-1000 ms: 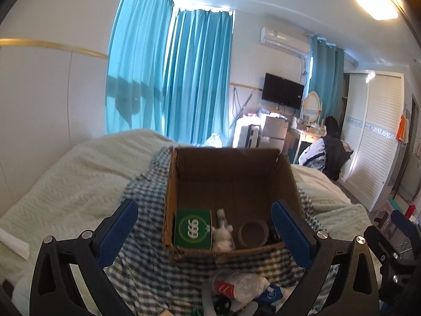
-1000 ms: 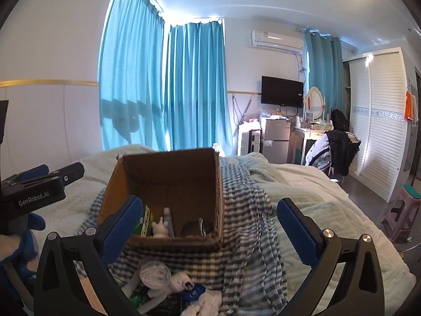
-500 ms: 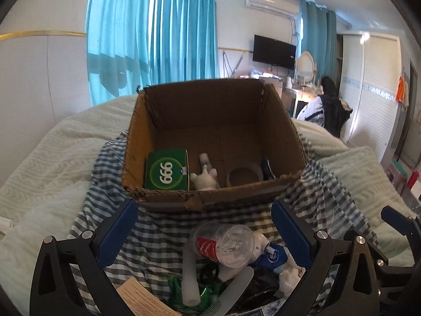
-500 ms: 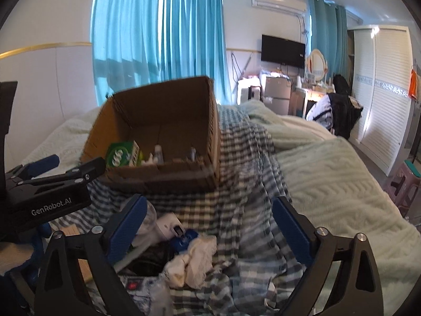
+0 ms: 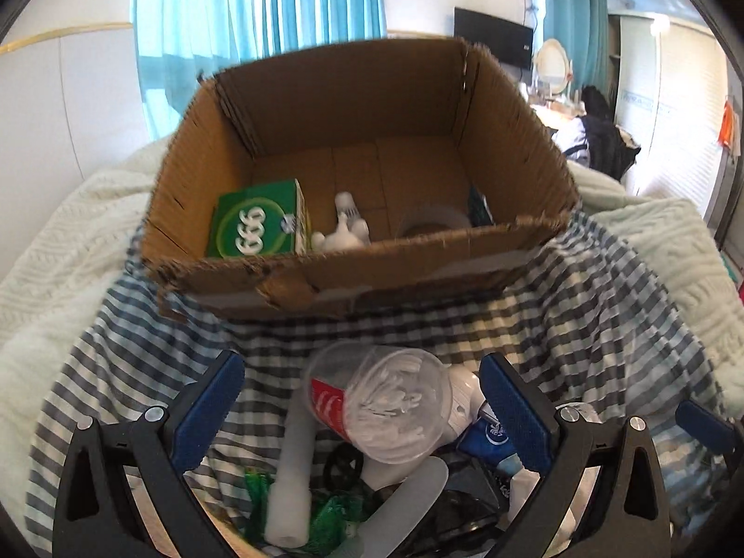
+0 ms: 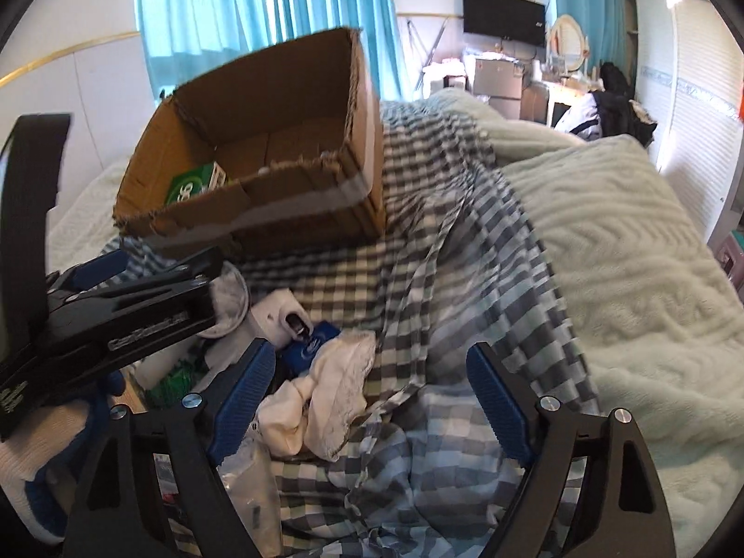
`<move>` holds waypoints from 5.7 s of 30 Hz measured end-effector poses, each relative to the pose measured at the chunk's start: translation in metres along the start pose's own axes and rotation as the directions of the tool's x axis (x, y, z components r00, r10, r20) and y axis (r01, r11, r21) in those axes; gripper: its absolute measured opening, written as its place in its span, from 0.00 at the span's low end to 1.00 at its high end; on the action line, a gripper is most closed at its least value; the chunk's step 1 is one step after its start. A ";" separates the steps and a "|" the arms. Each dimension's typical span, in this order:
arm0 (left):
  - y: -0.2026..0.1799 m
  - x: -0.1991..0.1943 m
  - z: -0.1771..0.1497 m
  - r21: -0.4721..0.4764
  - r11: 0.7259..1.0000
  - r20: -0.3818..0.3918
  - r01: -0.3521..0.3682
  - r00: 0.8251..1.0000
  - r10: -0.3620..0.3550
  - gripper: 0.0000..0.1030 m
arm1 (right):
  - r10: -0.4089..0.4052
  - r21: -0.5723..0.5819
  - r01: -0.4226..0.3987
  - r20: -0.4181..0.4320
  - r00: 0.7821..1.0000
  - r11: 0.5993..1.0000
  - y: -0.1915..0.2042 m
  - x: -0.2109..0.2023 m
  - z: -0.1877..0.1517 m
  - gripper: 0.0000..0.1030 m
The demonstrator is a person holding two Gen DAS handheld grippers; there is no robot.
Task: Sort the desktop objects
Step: 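Grasp the clear floss-pick tub with the left gripper while the right grasps the lace cloth, then carry the floss tub with the left gripper while the right carries the lace cloth over the box, then open both grippers to drop the floss tub and lace cloth into the box, then move both grippers down toward the items on the checked cloth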
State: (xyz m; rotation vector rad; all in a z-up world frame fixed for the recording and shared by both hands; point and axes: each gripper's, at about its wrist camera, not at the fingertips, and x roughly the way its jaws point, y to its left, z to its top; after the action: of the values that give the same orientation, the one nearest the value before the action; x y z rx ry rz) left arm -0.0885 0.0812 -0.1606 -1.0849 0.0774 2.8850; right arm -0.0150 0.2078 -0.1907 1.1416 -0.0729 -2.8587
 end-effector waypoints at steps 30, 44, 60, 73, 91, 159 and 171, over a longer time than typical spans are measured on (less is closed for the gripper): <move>0.050 0.017 -0.033 -0.050 0.997 -0.126 -0.052 0.991 0.046 0.61 | 0.006 -0.126 -0.031 -0.194 0.981 0.992 0.026 0.046 -0.015 0.21; 0.068 -0.056 -0.029 -0.038 0.999 -0.023 0.009 1.000 -0.010 0.61 | 0.023 -0.067 -0.022 0.018 1.000 0.998 0.026 -0.018 -0.006 0.12; 0.088 -0.136 -0.011 -0.029 0.999 0.207 0.017 0.978 -0.010 0.61 | 0.023 -0.117 0.017 0.334 0.942 0.993 0.076 -0.111 0.021 0.12; 0.098 -0.162 0.032 -0.016 1.000 0.337 0.019 0.942 -0.013 0.61 | 0.023 -0.188 0.074 0.466 0.885 0.979 0.098 -0.138 0.066 0.12; 0.102 -0.152 0.097 0.003 0.999 0.418 0.052 0.907 -0.048 0.61 | 0.078 -0.176 0.025 0.553 0.829 0.984 0.097 -0.132 0.125 0.12; 0.110 -0.078 0.122 -0.054 0.998 0.384 -0.024 0.922 0.043 1.00 | 0.093 -0.122 -0.036 0.505 0.858 0.992 0.060 -0.053 0.166 0.89; 0.118 -0.129 0.104 -0.080 0.996 0.408 -0.036 0.911 0.065 1.00 | 0.049 -0.103 0.012 0.571 0.820 0.995 0.059 -0.116 0.131 1.00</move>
State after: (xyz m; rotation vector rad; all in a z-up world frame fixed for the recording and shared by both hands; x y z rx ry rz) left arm -0.0685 -0.0341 0.0058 -0.4646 -0.0170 3.1127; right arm -0.0192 0.1604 -0.0122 0.2216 0.0356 -3.0322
